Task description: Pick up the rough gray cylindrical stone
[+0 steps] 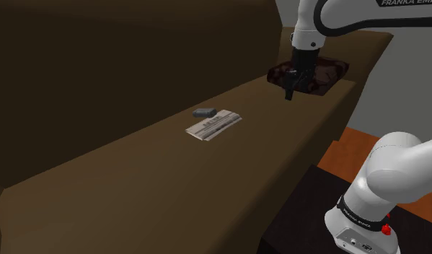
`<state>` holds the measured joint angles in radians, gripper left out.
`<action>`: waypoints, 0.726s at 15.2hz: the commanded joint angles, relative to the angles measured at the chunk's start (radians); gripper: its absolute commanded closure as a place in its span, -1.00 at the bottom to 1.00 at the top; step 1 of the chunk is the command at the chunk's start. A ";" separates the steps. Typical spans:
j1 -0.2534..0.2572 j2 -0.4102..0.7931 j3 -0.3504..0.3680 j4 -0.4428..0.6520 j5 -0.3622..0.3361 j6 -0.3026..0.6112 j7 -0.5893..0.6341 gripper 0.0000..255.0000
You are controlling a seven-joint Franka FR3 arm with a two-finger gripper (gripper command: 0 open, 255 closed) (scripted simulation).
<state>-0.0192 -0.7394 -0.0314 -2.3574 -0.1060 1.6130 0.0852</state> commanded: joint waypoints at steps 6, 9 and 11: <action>0.030 0.210 0.040 0.130 0.020 0.040 0.020 -1.00; 0.045 0.335 0.063 0.222 0.026 0.050 0.031 -1.00; 0.054 0.418 0.078 0.288 0.028 0.051 0.038 -1.00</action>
<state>0.0296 -0.3702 0.0379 -2.1061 -0.0796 1.6612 0.1179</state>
